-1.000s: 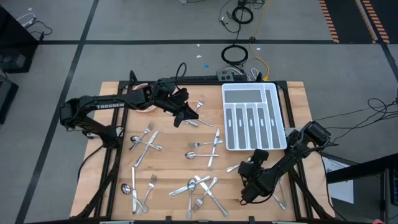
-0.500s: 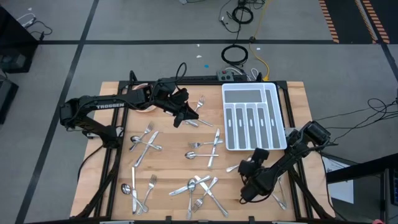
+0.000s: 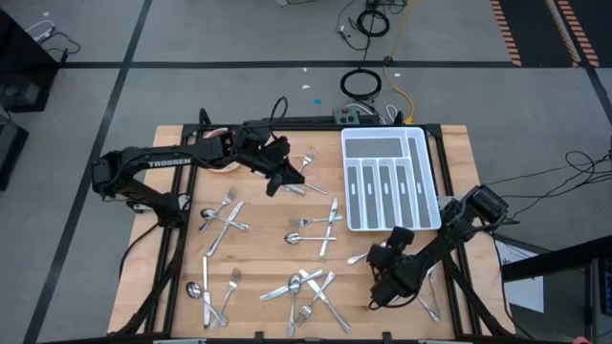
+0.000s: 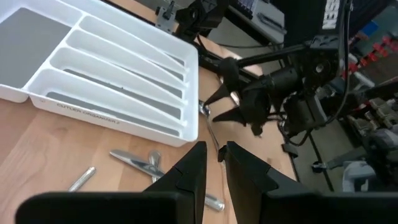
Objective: Sort silverware
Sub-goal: Put the silver spoon into the white silverware tray
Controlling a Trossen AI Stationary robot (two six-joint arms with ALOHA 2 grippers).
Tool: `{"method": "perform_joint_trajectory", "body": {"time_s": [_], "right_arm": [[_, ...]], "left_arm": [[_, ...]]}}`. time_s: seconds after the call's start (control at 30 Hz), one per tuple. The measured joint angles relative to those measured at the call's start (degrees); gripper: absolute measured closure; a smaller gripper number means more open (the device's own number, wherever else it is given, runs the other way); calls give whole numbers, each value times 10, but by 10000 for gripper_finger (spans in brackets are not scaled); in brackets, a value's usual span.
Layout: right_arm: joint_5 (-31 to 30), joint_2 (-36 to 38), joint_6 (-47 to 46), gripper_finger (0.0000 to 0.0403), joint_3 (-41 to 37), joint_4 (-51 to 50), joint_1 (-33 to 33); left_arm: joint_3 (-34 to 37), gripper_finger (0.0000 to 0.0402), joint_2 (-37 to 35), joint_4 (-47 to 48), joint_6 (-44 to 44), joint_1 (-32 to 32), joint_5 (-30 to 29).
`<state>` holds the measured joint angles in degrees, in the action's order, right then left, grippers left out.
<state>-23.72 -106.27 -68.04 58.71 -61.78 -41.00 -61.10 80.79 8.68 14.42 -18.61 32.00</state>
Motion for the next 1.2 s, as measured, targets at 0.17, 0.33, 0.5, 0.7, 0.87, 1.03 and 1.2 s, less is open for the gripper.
{"method": "perform_joint_trajectory", "body": {"time_s": [0.17, 0.33, 0.5, 0.7, 0.87, 1.03, 1.2], "right_arm": [[17, 0, -39, 233, -16, -14, 13], [36, 0, -34, 291, -22, -16, 30], [48, 0, -33, 389, -16, -33, 44], [88, -1, 1, 401, 26, -57, 46], [171, 2, 153, 402, 78, -63, 45], [249, 57, 336, 403, 115, -73, 50], [328, 137, 505, 403, 130, -184, 99]], "left_arm": [[0, 336, 0, 29, -14, 0, -15], [0, 336, 0, 31, -17, 0, -20], [0, 336, 0, 33, -17, 0, -20], [0, 336, 0, 45, -14, 0, -20], [0, 336, 0, 44, -14, 0, -20], [0, 336, 0, 45, -13, 0, -20], [0, 336, 0, 45, -13, 0, -20]]}}
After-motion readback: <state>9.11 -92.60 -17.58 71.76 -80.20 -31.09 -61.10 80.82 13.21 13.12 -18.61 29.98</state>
